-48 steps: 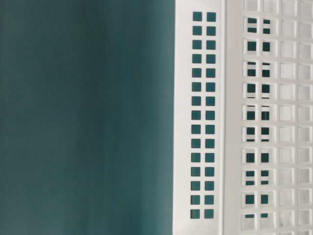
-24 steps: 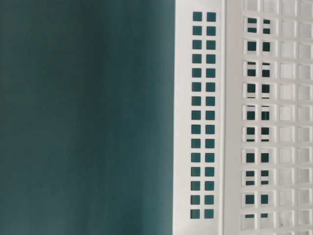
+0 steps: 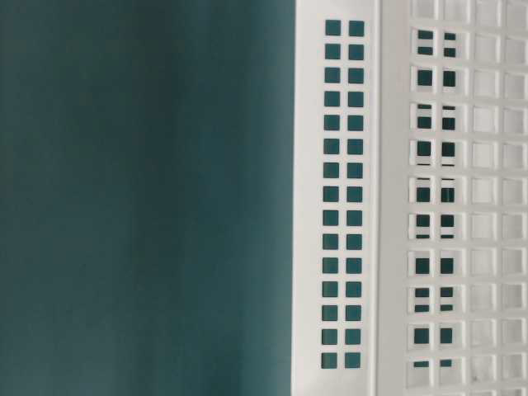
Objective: Lift the white basket with both hands.
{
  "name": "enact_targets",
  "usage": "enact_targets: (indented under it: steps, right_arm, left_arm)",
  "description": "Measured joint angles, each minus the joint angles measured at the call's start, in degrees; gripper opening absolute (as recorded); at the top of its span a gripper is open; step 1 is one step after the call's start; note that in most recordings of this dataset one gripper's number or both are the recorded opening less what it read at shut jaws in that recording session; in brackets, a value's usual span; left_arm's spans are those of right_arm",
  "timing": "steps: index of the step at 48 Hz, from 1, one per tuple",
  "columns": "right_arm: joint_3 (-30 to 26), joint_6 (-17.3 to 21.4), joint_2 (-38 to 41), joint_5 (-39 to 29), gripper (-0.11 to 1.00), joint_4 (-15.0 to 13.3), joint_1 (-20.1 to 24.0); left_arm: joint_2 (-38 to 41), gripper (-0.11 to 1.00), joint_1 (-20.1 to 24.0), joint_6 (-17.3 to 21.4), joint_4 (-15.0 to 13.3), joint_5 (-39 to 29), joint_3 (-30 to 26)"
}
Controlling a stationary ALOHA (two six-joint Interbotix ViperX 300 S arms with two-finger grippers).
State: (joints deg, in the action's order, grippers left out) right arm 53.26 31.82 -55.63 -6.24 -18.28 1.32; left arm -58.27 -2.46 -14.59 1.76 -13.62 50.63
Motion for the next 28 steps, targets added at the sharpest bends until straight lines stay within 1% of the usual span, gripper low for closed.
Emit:
enact_targets:
  steps: [28]
  right_arm:
    - [1.41,0.09,0.0,0.0,0.92,0.0,0.0]
  left_arm:
    - [1.85,0.95,0.09,0.0,0.09,1.58,1.05]
